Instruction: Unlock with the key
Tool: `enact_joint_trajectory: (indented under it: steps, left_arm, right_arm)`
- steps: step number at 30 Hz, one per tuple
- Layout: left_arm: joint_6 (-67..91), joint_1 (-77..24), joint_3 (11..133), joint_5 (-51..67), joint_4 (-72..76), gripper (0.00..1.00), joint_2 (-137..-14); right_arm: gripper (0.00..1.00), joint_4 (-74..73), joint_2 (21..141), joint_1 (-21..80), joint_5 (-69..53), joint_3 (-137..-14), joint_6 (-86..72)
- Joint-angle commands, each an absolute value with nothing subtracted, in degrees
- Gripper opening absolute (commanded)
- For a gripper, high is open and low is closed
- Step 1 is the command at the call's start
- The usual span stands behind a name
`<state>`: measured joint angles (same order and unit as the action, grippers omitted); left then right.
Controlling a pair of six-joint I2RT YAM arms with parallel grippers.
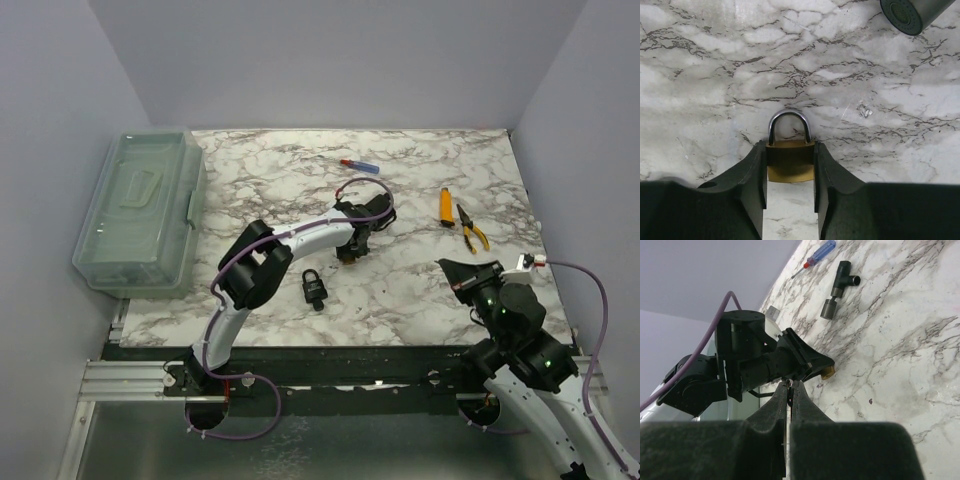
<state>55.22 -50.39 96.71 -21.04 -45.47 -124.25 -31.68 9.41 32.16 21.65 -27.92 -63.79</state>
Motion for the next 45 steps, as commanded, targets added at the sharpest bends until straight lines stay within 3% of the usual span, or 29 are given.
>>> enact_joint_trajectory:
  steps: [1, 7, 19, 27, 33, 38, 45]
  left_arm:
    - [55.4, -51.1, 97.1, -20.3, -46.5, 0.21, -127.4]
    - [56.0, -51.0, 94.6, -18.8, -45.3, 0.0, -124.6]
    - [66.3, -50.3, 83.5, -15.3, -40.0, 0.0, -109.2]
    - [80.1, -49.3, 70.2, -21.4, -38.9, 0.0, -90.0]
    - [85.8, -46.7, 61.0, -19.5, -31.9, 0.0, -76.4]
    - [89.1, -43.2, 55.4, -14.2, -24.0, 0.0, -68.4]
    - [95.6, -37.6, 48.2, -7.8, -16.5, 0.0, -59.3]
  right_arm:
    - [0.0, -33.9, 8.5, 32.0, 23.3, -27.8, -63.2]
    - [0.0, -33.1, 8.5, 31.9, 22.7, -28.6, -59.9]
    - [0.0, -13.8, 9.0, 31.9, 13.0, -21.8, -44.9]
    - [0.0, 14.7, 13.6, 32.0, 1.6, -12.8, -43.0]
    - [0.01, 47.0, 30.6, 32.1, -5.7, -5.4, -49.4]
    - [0.01, 65.4, 48.7, 32.6, -11.6, -8.4, -52.9]
    - [0.01, 74.4, 59.9, 36.7, -11.5, -15.1, -55.0]
